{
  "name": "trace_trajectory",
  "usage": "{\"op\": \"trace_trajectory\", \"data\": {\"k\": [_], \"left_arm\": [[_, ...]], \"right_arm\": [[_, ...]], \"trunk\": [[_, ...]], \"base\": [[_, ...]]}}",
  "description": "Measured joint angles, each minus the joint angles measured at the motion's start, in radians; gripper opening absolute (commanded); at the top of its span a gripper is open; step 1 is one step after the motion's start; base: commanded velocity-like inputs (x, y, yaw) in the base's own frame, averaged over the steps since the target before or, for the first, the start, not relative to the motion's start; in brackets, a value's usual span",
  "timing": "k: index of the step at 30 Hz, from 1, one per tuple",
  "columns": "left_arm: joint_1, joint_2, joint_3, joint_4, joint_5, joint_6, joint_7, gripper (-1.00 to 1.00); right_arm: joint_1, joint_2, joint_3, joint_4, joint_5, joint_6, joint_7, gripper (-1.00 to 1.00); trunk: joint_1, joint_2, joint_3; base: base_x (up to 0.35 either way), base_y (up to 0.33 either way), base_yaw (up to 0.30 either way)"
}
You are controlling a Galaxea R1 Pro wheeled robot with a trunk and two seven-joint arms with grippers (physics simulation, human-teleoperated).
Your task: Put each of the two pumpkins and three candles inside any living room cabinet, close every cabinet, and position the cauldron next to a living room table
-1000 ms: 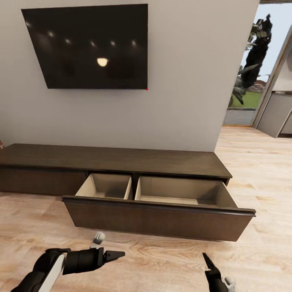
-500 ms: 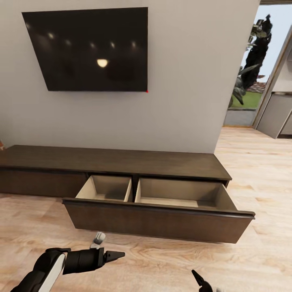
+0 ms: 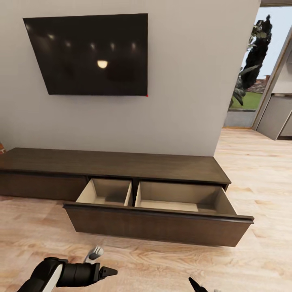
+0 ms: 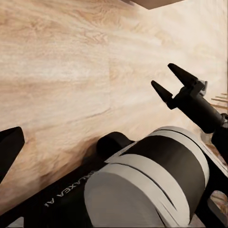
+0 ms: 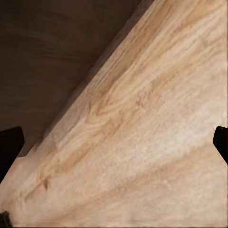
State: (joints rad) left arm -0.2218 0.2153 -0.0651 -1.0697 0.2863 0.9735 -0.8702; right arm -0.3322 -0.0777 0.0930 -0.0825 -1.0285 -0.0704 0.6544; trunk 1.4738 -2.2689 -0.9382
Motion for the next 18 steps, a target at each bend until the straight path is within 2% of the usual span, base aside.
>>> {"op": "trace_trajectory", "data": {"k": [3,6,11,15,18], "left_arm": [[0.0,-0.002,0.002,0.058,-0.011,-0.023,0.057,1.0],[0.0,-0.005,-0.001,0.133,-0.017,-0.101,0.115,1.0],[0.0,-0.006,-0.005,0.171,-0.018,-0.159,0.194,1.0],[0.0,-0.006,0.001,0.179,-0.017,-0.168,0.221,1.0],[0.014,0.003,-0.002,0.196,-0.017,-0.151,0.204,1.0]], "right_arm": [[0.0,0.002,0.001,-0.002,0.037,0.027,-0.06,1.0],[0.0,0.003,0.003,-0.004,0.092,0.039,-0.111,1.0],[0.0,0.003,0.001,-0.014,0.168,0.04,-0.114,1.0],[0.0,0.003,0.002,-0.016,0.18,0.033,-0.11,1.0],[-0.002,0.001,0.01,-0.017,0.179,0.041,-0.093,1.0]], "trunk": [[-0.011,0.021,0.009],[-0.023,0.042,0.019],[-0.042,0.077,0.034],[-0.058,0.105,0.047],[-0.058,0.105,0.047]], "base": [[0.0,0.0,0.0],[0.0,0.0,0.0],[0.0,0.0,0.0],[0.0,0.0,0.0],[0.044,0.0,0.0]]}}
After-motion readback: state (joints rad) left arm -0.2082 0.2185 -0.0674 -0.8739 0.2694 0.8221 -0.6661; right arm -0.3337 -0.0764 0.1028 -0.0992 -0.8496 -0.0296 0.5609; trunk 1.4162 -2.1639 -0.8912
